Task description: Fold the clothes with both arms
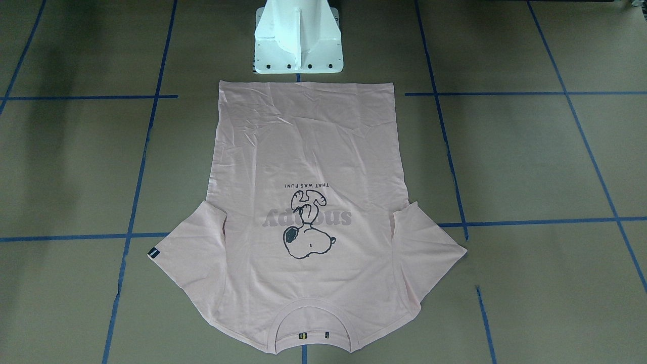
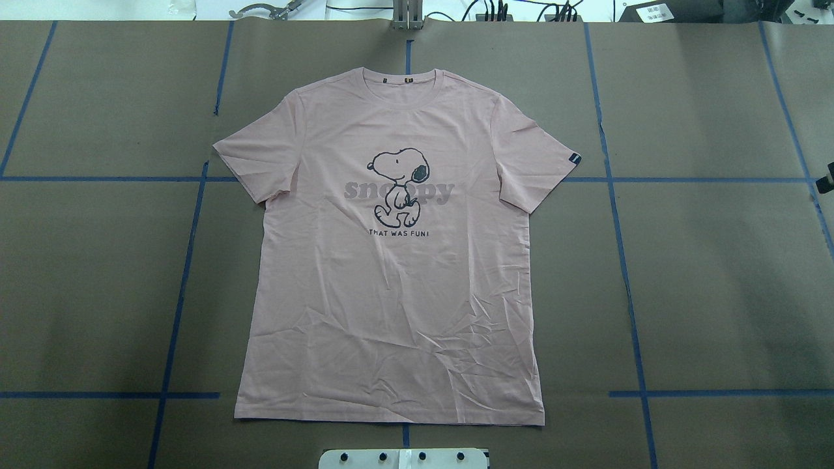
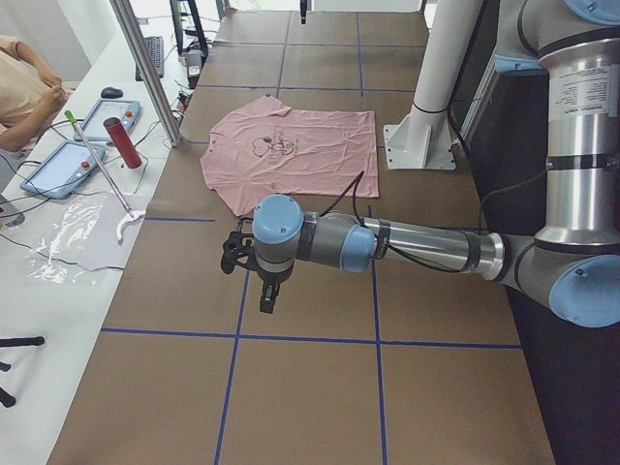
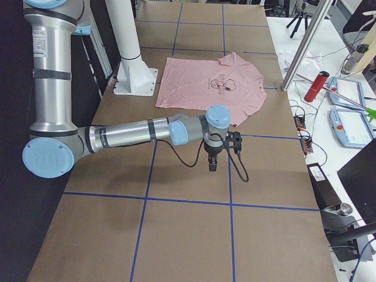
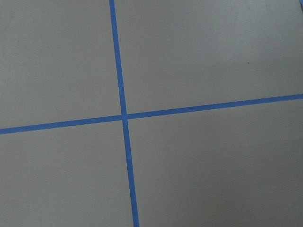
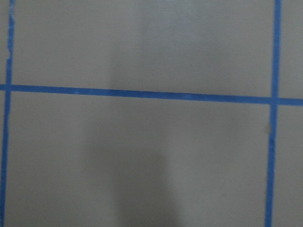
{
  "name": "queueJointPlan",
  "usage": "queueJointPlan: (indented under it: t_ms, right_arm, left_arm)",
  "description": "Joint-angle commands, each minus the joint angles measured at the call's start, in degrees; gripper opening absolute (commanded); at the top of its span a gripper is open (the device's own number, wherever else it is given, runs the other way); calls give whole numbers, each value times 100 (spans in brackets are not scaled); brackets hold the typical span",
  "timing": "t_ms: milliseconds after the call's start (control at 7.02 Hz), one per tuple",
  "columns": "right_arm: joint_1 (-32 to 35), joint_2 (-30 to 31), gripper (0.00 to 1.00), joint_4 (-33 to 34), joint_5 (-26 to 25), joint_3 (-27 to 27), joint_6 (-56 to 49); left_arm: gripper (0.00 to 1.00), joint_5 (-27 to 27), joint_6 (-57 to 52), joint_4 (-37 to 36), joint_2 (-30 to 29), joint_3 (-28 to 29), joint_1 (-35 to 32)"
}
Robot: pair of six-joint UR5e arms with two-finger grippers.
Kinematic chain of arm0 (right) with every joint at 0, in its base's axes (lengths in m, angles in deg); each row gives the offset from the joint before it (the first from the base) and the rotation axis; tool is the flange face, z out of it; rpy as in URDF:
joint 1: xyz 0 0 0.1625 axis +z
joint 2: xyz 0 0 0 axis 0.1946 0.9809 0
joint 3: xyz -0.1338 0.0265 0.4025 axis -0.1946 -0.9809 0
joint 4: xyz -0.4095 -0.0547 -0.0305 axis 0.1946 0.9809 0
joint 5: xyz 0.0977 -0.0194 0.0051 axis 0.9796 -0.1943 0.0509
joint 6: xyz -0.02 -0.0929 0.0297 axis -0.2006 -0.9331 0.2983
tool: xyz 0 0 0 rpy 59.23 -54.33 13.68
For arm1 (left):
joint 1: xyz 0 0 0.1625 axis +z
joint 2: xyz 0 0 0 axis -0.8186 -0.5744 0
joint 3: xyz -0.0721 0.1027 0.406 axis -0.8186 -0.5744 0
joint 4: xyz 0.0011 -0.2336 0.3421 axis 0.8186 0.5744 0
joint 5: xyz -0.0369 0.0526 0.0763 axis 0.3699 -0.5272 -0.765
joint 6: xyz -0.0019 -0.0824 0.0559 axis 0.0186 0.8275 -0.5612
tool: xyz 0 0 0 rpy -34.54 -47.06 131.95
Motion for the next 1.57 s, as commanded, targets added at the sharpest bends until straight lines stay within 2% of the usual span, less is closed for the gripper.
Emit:
queueJointPlan:
  t_ms: [0, 285, 427, 712, 855, 1282, 1425]
  right_arm:
    - [-661, -769, 100, -337, 134, -343, 477]
    - [-1268, -1832, 100, -564, -101, -878, 1828]
    - [-1470, -2211, 100, -853, -416, -1203, 2252]
    - [-1848, -2687, 100, -1520, -1260, -1721, 4171]
    - [-2120, -2890, 100, -1820, -1603, -2081, 4573]
    - [-2525, -3111, 85, -1919, -2253, -2594, 4788]
    - [-2544, -3268, 81, -1911, -2326, -2769, 4805]
  left_arm:
    - [100, 18, -2, 3, 129, -20, -3]
    - [100, 35, -2, 12, 217, -29, -3]
    - [100, 44, -11, 12, 209, -38, -3]
    - [100, 158, -2, 21, 218, -38, -3]
    - [100, 298, -2, 21, 261, -107, -3]
    - [100, 343, -2, 38, 455, -423, -3]
    - [100, 361, -2, 38, 464, -451, -3]
